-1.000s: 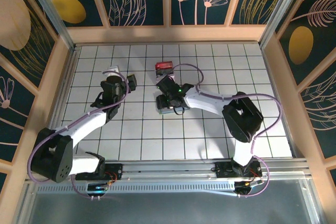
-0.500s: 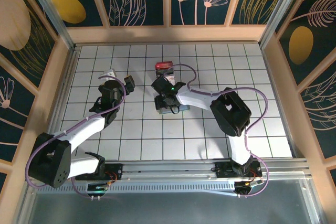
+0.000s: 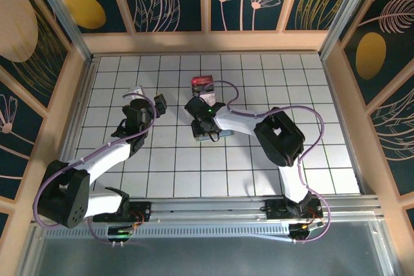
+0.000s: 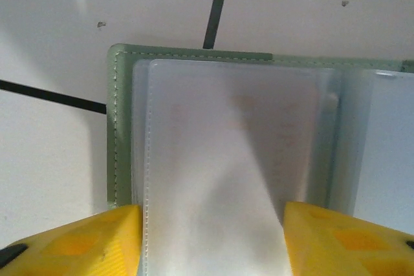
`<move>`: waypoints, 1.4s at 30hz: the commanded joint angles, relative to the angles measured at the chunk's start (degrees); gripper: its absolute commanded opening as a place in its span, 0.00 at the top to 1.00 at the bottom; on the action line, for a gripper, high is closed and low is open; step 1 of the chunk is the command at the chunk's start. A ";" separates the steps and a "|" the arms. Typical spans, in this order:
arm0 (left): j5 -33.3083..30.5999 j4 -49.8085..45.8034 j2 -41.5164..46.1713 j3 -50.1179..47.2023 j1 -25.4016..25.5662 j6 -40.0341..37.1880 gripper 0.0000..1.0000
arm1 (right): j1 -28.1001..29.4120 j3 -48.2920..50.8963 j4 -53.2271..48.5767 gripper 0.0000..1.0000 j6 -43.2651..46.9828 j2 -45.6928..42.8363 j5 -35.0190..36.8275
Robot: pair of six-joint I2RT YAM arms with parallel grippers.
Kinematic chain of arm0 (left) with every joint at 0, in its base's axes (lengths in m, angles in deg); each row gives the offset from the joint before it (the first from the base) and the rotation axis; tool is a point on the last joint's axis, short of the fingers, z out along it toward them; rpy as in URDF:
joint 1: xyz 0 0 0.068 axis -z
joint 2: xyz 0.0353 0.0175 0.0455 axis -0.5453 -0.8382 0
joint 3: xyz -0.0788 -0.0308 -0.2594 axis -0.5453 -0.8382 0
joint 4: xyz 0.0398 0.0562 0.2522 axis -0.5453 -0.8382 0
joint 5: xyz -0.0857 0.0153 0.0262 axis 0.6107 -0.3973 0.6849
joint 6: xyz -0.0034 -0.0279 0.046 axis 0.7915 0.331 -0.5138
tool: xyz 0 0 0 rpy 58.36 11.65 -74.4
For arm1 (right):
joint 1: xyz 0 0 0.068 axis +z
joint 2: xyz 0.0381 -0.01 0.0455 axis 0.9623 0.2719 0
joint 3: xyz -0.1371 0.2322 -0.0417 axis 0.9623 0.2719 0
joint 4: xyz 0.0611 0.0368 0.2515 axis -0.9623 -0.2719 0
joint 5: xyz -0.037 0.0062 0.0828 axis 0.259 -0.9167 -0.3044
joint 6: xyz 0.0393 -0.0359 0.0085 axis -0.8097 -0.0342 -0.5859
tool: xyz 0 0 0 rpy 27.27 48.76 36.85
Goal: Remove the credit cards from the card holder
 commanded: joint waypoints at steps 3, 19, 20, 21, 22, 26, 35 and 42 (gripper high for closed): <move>0.35 1.40 -0.82 1.59 -0.27 -0.03 0.01 | 0.59 -0.39 -3.53 0.48 -0.07 1.61 1.34; 0.65 0.13 0.52 2.08 -0.29 -1.79 0.01 | -0.86 0.30 0.26 0.65 -0.39 -2.01 -2.67; 0.82 0.10 0.61 2.10 -0.29 -1.95 0.01 | -1.06 0.56 0.48 0.64 -0.49 -2.39 -2.88; 1.03 0.01 0.68 2.09 -0.29 -2.06 0.01 | -1.17 0.74 0.73 0.62 -0.49 -2.98 -2.88; 1.12 -0.05 0.74 2.19 -0.29 -2.15 0.01 | -1.26 0.83 0.68 0.60 -0.42 -3.29 -2.77; 1.21 -0.14 1.09 2.36 -0.29 -2.50 0.01 | -1.53 0.75 -0.19 0.57 -0.32 -4.42 -0.67; 0.72 -0.47 1.36 2.62 -0.26 -3.20 0.01 | -1.56 -1.10 -4.08 0.57 0.17 -4.32 5.25; 0.23 -0.55 1.58 2.80 -0.29 -3.55 0.01 | -1.65 -1.19 -4.28 0.62 0.35 -5.43 6.85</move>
